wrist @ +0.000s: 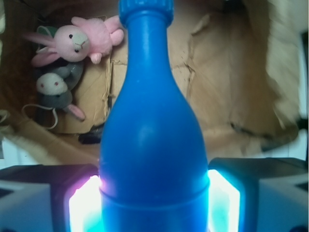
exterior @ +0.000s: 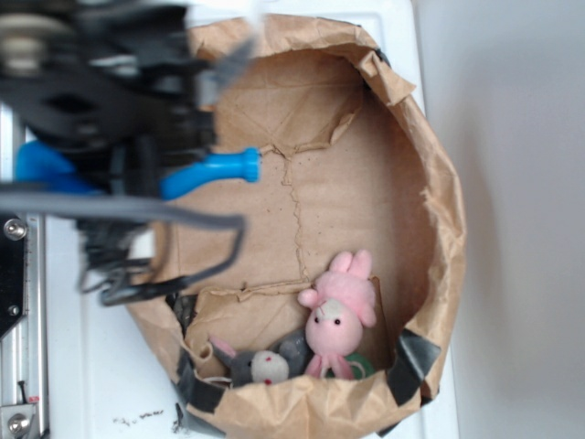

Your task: Grab the blue bottle.

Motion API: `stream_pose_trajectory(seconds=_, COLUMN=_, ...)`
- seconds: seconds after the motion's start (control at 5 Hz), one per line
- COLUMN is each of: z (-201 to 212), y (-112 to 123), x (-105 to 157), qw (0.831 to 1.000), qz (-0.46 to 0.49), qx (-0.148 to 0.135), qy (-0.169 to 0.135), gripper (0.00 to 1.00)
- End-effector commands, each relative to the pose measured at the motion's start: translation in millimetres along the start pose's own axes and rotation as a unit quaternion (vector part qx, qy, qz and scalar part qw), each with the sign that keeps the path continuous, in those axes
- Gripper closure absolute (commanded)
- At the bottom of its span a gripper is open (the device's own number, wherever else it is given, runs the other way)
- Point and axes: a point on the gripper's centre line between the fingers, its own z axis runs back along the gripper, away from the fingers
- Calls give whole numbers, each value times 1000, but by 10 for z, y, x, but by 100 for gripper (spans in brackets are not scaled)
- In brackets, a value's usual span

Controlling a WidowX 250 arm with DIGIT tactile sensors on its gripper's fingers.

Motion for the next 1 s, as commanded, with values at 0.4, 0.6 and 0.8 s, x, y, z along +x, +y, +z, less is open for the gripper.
stream_pose_trajectory(seconds=0.4, z=183, y=-192, x=572, qw=999, qz=28, qx=23, qy=24, gripper=100)
stream_pose_trajectory(seconds=0.6, z=119, y=-234, x=641, qw=999, qz=28, qx=25, qy=23, gripper=100)
stream_pose_trajectory(seconds=0.8, z=201, y=-283, x=503, qw=999, qz=15, qx=46, qy=11, gripper=48)
